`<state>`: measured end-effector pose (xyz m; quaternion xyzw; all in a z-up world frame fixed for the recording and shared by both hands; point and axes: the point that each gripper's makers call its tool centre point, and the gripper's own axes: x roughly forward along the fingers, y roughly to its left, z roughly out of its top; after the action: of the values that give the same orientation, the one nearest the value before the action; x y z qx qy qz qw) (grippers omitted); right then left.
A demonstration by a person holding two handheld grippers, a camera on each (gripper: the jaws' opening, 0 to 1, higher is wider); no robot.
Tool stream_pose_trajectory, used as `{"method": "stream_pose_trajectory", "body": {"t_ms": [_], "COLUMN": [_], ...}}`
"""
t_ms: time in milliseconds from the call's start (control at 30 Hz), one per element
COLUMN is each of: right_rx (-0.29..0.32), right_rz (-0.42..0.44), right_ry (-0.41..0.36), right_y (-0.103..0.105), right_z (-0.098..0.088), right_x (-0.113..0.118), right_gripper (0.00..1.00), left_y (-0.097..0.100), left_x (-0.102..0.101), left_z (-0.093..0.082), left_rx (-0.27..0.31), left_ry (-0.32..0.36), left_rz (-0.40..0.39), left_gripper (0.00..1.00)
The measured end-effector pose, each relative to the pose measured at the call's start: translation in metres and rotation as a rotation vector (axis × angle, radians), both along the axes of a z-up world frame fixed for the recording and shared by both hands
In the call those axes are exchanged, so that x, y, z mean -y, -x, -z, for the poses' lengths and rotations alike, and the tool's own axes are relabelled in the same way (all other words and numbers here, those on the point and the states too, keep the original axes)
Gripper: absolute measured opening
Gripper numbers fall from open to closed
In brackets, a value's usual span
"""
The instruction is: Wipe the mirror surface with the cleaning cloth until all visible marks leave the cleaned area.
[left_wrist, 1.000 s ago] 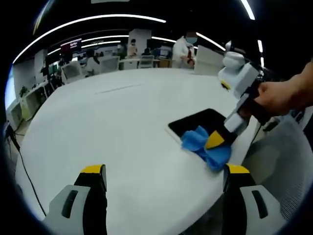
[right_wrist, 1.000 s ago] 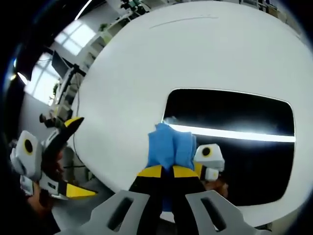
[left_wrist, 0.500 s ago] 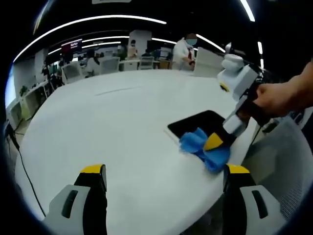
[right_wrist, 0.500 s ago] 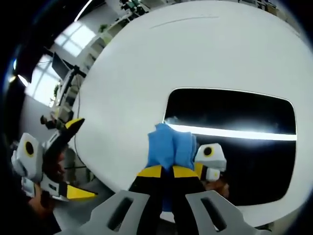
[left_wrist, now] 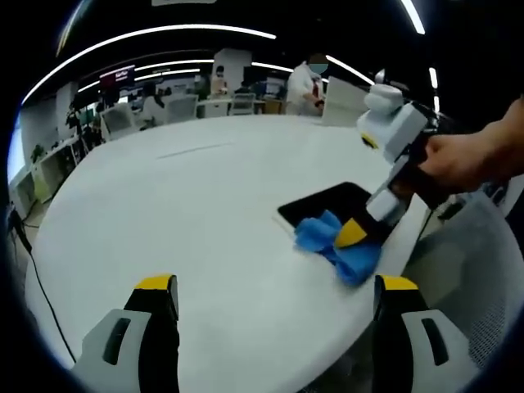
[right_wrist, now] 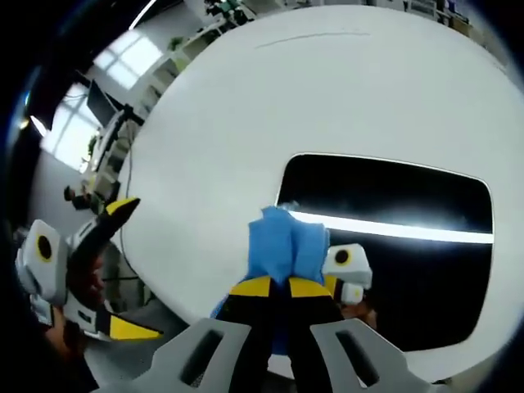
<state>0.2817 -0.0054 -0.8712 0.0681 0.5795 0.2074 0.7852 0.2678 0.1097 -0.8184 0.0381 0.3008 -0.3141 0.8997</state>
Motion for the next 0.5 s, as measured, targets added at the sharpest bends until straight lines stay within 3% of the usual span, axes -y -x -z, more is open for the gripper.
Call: {"method": "stream_pose_trajectory", "body": {"t_ms": [500], "right_rx": [0.009], "right_rz": [0.013], "right_ry": [0.011], "right_y": [-0.039], "right_z": [0.000], "right_x": [-0.004], "right_gripper": [0.00], "left_y": [-0.002], "left_x": [-0.003], "left_z": [0.001], "left_rx": [-0.002], "left_ry": [-0.003], "left_rz": [-0.012], "left_gripper": [0.99]}}
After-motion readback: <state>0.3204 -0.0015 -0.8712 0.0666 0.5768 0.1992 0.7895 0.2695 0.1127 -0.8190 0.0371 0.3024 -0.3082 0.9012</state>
